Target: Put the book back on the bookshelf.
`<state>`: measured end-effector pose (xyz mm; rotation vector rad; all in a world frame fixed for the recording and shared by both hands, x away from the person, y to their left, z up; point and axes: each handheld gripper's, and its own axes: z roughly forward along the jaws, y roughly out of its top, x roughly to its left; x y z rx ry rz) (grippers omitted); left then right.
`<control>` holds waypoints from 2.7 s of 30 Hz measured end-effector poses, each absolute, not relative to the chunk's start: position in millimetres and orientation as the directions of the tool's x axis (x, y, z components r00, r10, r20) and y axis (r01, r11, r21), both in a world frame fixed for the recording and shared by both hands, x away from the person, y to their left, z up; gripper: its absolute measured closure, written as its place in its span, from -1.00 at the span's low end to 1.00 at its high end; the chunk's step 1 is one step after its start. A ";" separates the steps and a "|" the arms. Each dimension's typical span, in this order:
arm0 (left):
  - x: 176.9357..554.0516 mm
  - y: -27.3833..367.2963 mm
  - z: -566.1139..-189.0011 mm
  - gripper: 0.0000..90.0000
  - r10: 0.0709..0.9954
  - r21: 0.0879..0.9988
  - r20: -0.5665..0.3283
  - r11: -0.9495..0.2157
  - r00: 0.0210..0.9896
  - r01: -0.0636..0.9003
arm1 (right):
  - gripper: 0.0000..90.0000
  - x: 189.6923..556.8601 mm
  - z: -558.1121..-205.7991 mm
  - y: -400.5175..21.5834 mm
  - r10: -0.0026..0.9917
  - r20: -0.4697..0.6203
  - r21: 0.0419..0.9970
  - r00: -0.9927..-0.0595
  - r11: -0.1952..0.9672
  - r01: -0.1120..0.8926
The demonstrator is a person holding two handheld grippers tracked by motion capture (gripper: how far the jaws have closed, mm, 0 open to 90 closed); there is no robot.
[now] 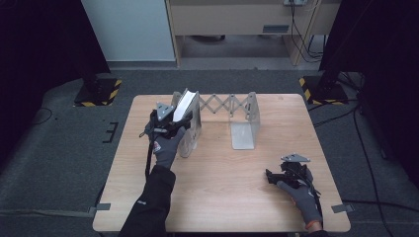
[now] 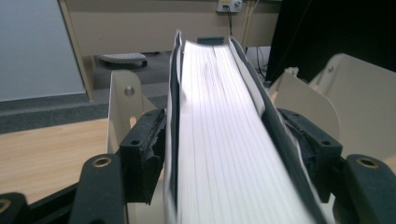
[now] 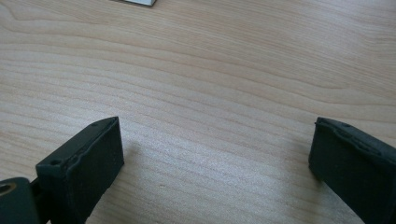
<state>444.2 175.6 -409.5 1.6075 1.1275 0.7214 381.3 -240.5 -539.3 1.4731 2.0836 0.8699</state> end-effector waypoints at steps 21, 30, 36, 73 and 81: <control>415.3 186.2 -455.1 0.05 0.905 0.927 -0.132 -0.031 0.405 0.373 | -0.93 381.4 -539.2 -240.2 0.944 0.002 0.709 -0.330 0.231 0.666; 414.2 175.7 -458.3 0.00 0.902 0.928 -0.129 -0.036 0.411 0.371 | -0.93 381.4 -539.3 -240.3 0.943 0.001 0.710 -0.332 0.233 0.664; 417.5 170.2 -462.1 -0.04 0.908 0.916 -0.143 -0.029 0.394 0.400 | -0.93 381.2 -539.1 -239.9 0.944 0.003 0.709 -0.329 0.230 0.666; 462.6 153.4 -461.1 -0.23 0.902 0.909 -0.114 -0.074 0.416 0.411 | -0.92 381.2 -539.2 -239.9 0.944 0.002 0.710 -0.329 0.230 0.666; 440.8 162.8 -451.7 -0.21 0.896 0.924 -0.111 -0.067 0.430 0.377 | -0.92 381.2 -539.2 -239.9 0.944 0.003 0.709 -0.329 0.230 0.666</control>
